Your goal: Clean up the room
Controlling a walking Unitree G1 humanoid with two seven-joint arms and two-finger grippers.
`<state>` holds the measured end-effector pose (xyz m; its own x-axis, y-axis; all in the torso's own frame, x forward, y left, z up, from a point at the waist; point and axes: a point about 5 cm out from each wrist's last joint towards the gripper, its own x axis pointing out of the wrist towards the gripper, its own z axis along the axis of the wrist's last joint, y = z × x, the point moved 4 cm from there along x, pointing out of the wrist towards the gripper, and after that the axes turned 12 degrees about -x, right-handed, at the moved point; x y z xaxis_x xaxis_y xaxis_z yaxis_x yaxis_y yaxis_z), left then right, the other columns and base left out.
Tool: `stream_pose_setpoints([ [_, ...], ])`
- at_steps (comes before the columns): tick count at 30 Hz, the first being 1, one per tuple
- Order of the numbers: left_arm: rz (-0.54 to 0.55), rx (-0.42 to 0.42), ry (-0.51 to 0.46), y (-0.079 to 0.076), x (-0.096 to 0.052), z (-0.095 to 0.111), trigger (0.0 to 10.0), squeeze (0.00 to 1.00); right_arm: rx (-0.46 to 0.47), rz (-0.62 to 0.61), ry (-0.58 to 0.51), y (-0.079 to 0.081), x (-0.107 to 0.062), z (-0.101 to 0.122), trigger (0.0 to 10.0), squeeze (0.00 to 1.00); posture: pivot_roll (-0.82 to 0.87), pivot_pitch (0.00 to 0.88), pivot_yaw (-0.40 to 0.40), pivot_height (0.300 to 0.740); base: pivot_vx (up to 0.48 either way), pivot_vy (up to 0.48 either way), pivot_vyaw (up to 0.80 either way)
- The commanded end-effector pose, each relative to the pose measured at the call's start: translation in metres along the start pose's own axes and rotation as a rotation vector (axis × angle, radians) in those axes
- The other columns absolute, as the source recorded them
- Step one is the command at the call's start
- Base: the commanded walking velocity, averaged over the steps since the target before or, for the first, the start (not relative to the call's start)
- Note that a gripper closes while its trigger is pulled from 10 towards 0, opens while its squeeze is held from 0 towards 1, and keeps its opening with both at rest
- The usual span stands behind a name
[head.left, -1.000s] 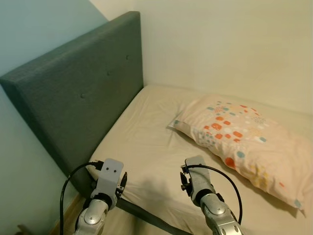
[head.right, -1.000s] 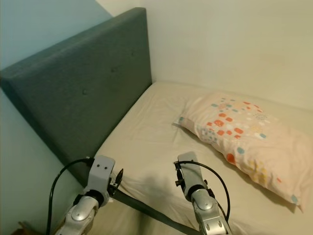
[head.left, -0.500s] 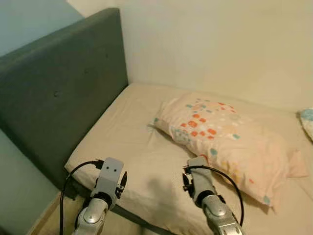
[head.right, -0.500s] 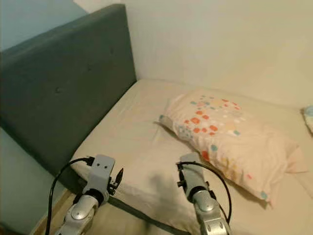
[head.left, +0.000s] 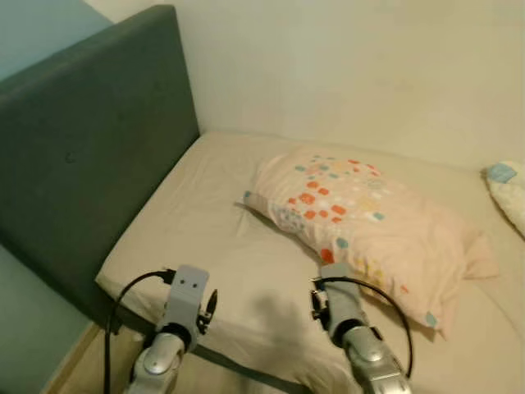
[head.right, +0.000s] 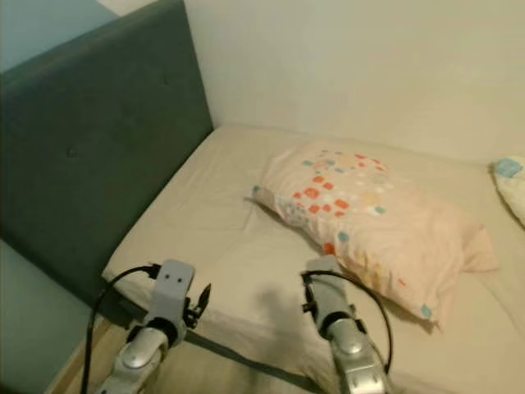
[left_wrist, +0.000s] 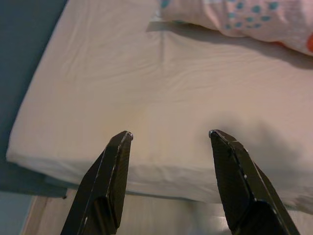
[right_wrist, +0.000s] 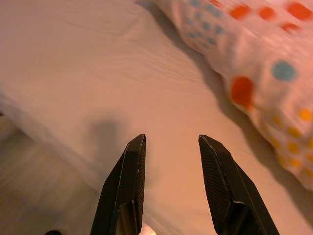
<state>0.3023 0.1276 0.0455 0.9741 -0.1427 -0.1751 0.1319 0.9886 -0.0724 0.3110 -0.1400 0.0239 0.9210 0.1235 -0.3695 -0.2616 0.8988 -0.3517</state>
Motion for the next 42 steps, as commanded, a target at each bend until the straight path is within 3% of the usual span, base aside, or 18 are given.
stream_pose_setpoints([
  [1, 0.003, 0.011, 0.031, 0.001, -0.003, -0.009, 10.0, 0.0, 0.009, -0.006, 0.002, -0.002, -0.001, -0.002, 10.0, 0.0, -0.08, 0.118, 0.02, 0.736, 0.0, 0.0, 0.0],
  [5, -0.004, 0.008, 0.025, -0.001, -0.003, -0.008, 10.0, 0.0, 0.02, -0.029, -0.004, -0.006, -0.001, 0.0, 10.0, 0.0, -0.08, 0.118, 0.02, 0.736, 0.0, 0.0, 0.0],
  [10, -0.011, -0.005, -0.007, -0.003, -0.003, -0.003, 10.0, 0.0, 0.061, -0.176, -0.024, -0.034, 0.001, 0.006, 10.0, 0.0, -0.08, 0.115, 0.02, 0.736, 0.0, 0.0, 0.0],
  [16, 0.006, -0.009, -0.019, 0.003, -0.002, -0.001, 10.0, 0.0, 0.067, -0.219, -0.042, -0.051, 0.004, 0.011, 10.0, 0.0, -0.08, 0.107, 0.019, 0.716, 0.0, 0.0, 0.0],
  [25, 0.021, -0.007, -0.021, 0.009, -0.003, 0.0, 10.0, 0.0, 0.063, -0.25, -0.039, -0.06, 0.005, 0.01, 10.0, 0.0, -0.08, 0.105, 0.019, 0.681, 0.0, 0.0, 0.0],
  [42, 0.011, -0.007, -0.014, 0.006, -0.003, -0.002, 10.0, 0.0, 0.078, -0.27, -0.03, -0.064, 0.003, 0.005, 10.0, 0.0, -0.08, 0.109, 0.021, 0.626, 0.0, 0.0, 0.0],
])
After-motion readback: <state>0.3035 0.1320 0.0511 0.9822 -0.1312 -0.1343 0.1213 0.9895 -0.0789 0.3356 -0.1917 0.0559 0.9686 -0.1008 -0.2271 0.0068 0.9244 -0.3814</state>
